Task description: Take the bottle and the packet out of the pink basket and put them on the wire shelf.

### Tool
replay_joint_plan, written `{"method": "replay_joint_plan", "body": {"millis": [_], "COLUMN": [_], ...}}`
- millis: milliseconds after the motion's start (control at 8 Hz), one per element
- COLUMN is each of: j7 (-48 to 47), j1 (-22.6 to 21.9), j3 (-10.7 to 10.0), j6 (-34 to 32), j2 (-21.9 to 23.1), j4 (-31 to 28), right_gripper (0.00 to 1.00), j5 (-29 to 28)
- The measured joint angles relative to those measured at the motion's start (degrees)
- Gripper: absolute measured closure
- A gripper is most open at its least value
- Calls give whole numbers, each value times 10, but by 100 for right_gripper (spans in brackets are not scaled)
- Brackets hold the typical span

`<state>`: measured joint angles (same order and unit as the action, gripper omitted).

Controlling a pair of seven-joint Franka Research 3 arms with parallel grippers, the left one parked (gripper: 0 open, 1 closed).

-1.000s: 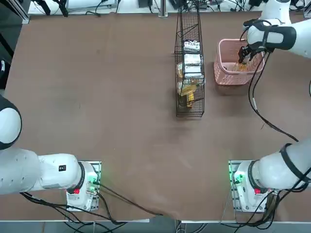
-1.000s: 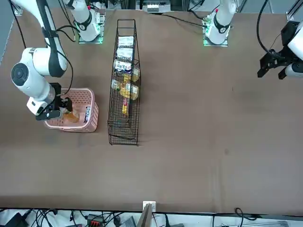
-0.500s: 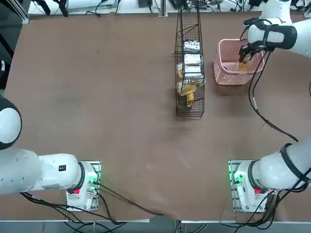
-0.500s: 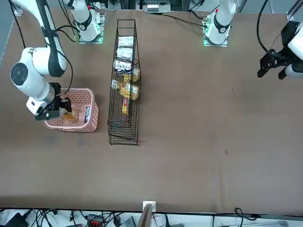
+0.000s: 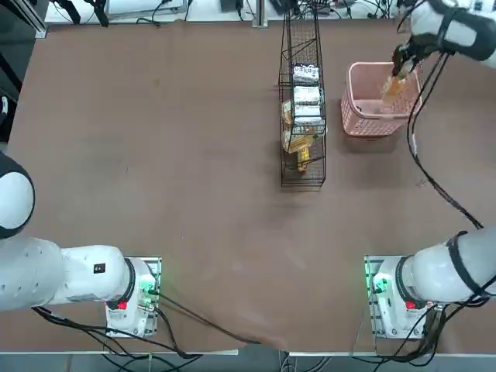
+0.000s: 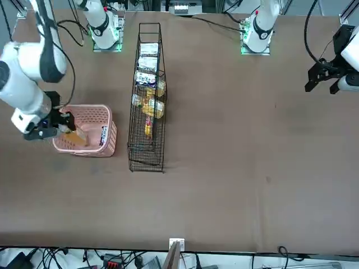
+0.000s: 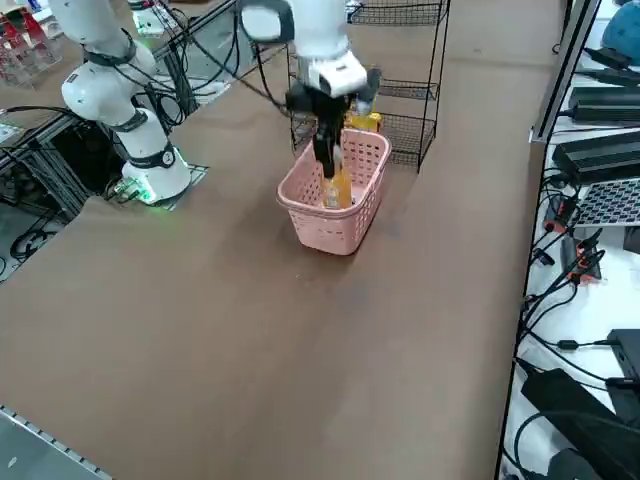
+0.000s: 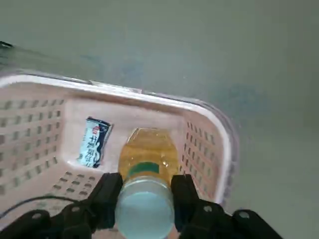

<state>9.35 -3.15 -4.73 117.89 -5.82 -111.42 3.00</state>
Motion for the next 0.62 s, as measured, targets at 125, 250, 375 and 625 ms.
{"method": "replay_joint_plan", "body": {"millis": [125,250,375,625], "j7": [0,1,2,2], "j1": [0,0,-1,-3], "j3": [0,0,1,2], "j6": [-43,-74,-91,-103], "j2": [9,12,11,6], "j4": [37,72,101,138], "right_gripper": [44,44,44,44], "j5": [-13,-37,-57,-111]}}
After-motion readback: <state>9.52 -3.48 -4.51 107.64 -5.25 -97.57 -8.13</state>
